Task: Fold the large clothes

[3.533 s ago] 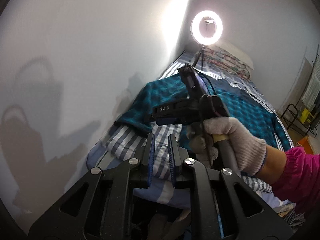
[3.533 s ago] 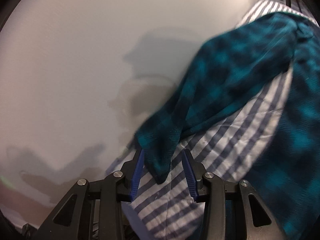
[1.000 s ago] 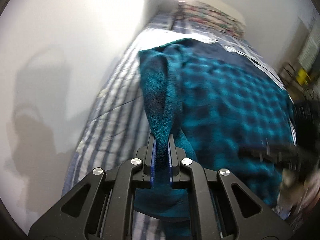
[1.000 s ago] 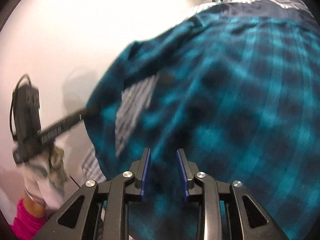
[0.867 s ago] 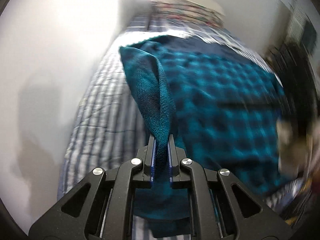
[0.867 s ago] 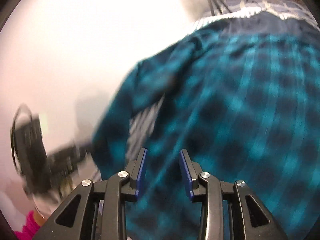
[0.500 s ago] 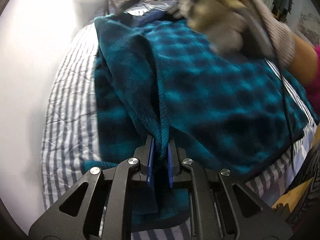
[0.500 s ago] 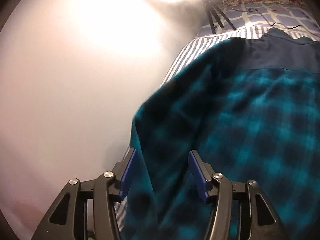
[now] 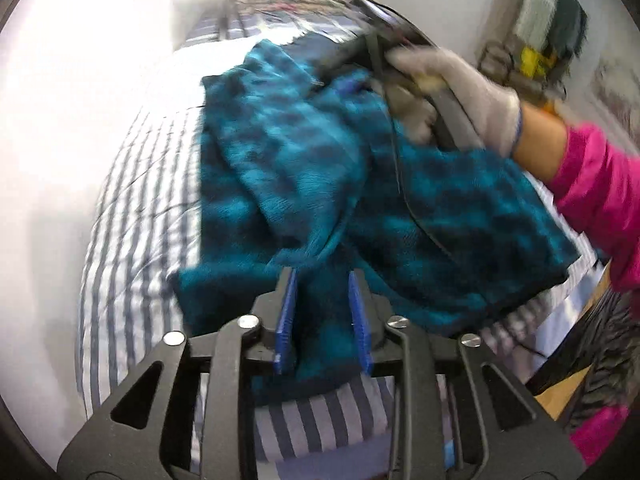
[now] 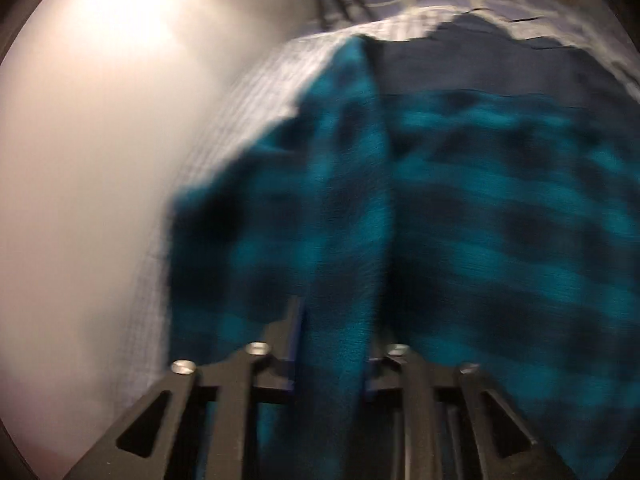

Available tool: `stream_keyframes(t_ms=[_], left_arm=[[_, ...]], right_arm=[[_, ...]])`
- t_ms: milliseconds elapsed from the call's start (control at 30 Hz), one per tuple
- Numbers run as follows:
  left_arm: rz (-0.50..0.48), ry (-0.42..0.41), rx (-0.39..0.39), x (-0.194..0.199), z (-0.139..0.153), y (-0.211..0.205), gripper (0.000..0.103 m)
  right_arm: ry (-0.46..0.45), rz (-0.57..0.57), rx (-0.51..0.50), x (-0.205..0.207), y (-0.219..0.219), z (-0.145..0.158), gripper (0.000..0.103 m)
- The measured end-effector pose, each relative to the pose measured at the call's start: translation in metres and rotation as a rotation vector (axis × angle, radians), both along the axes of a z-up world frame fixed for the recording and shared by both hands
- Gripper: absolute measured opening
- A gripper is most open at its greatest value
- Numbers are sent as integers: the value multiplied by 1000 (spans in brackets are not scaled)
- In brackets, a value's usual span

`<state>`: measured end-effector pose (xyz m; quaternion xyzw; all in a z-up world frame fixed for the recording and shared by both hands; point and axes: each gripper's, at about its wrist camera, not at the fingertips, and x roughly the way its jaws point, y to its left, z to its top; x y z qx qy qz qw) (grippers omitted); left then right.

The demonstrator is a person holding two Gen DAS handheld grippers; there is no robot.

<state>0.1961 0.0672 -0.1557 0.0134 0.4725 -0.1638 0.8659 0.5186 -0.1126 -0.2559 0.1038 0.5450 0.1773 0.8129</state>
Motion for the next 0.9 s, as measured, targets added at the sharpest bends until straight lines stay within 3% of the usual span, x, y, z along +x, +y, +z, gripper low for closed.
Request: stream_keyframes(t_ms=[67,167,267,333,433,533,633,700,767,867,900], left_arm=[[39,-17,-19,-7,5,17,43],[117,-4,-28,-8,-2,42,43],[126,17,3,-2,-13,48,44],[151,52,-41,5,-20,56,45],[221,99,-152,16,-25,73,50],[242,76,-144,20,-25,76,51],[231,95,-198,26,-34,76,51],[209,94,-202,27,-38,72,45],[188,102,-206,28,-41,67,16],[170,88,-204,25,-39,61,7],[164,80,-205,21,-36,61,7]], right_arm=[[-28,4,43,-10,-16,14,36],[-51,53,89,-38,-24,32,41],[-71,147,134,-74,-16,47,41],[-84,196,147,-98,-9,54,41],[-105,280,146,-128,13,68,41],[-118,340,109,-130,48,72,62],[-82,361,70,-119,85,63,61],[-46,366,41,-116,103,53,56],[-17,378,-33,-105,125,35,52],[13,396,-154,-99,145,10,44],[20,401,-189,-97,149,4,29]])
